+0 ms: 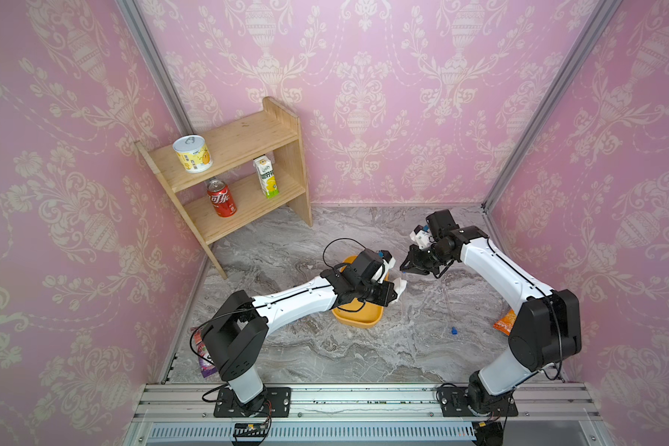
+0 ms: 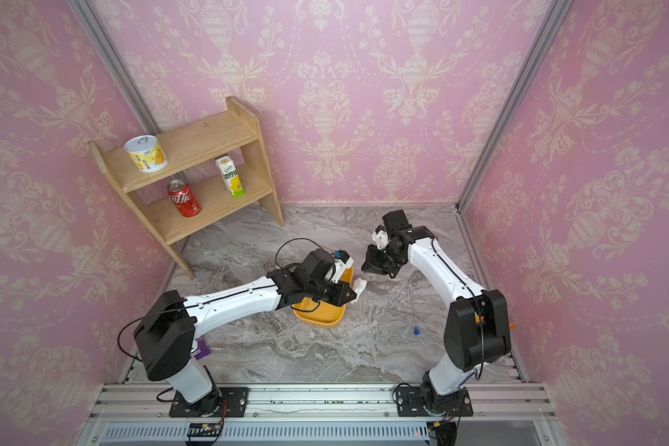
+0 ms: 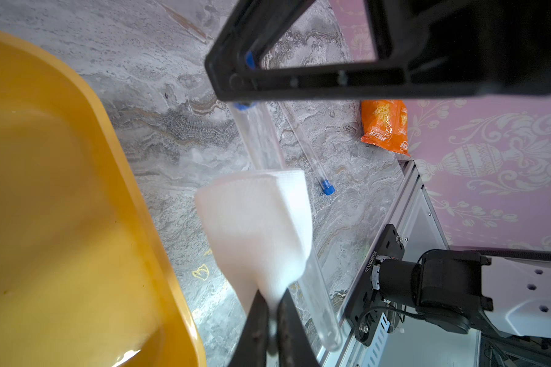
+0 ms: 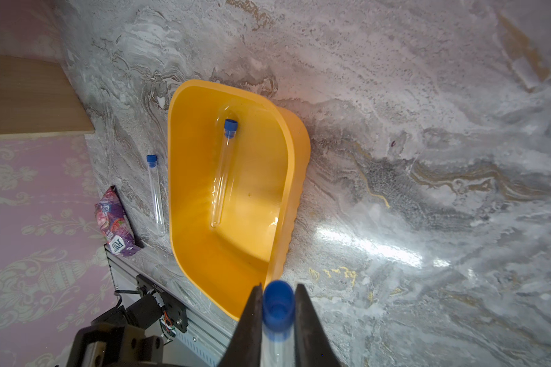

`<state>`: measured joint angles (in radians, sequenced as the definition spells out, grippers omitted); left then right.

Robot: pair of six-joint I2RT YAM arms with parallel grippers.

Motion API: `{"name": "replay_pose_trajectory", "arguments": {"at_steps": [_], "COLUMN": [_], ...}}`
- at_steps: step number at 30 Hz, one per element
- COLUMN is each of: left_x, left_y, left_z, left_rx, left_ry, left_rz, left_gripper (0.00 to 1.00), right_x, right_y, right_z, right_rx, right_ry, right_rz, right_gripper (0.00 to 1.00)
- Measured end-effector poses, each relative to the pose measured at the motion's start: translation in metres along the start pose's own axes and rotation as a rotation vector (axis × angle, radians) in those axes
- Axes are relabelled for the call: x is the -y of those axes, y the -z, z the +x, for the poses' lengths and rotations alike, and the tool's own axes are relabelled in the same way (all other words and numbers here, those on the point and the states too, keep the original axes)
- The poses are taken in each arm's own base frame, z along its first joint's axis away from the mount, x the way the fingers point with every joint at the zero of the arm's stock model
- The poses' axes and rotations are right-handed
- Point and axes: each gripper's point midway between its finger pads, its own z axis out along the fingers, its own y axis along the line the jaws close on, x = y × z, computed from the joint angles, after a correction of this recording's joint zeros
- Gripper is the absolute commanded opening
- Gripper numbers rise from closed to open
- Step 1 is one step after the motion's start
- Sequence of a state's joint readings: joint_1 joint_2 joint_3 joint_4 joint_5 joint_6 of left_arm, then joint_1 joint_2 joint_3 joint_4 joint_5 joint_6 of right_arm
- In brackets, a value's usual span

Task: Wipe the exteriors of test tubes
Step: Wipe the dirt from the test tube.

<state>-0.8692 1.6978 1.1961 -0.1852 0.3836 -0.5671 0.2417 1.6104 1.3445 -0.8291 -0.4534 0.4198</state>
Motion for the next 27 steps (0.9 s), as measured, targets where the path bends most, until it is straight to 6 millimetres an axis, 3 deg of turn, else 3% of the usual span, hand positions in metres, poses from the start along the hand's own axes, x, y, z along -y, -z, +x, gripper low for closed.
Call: {"name": "replay_pose_trajectory", "arguments": {"at_steps": [6,14,27], "left_x": [0.001,0.016,0.019], "left_y": [-0.012,-0.008,-0.01], "left_z": [-0.008,-0.029,-0.025], "left_rx": [-0.007,0.02,0.006], "left_ry": [0.001,-0.02,-0.039], "left_rz": [0.002,0.018,0.043], "left_gripper": [0.1,0.1,0.1], "right_x": [-0.004,-0.003,0.003], "right_y": [0.005,0.013,0.019], "right_z": [0.005,0.01,0.007], "right_rx": [0.005,0.021,0.035], "right_ry": [0.0,0.002,-0.021], "right_rz": [-0.027,-0.034,-0.043], "right_gripper": [0.1,0.1,0.1]}}
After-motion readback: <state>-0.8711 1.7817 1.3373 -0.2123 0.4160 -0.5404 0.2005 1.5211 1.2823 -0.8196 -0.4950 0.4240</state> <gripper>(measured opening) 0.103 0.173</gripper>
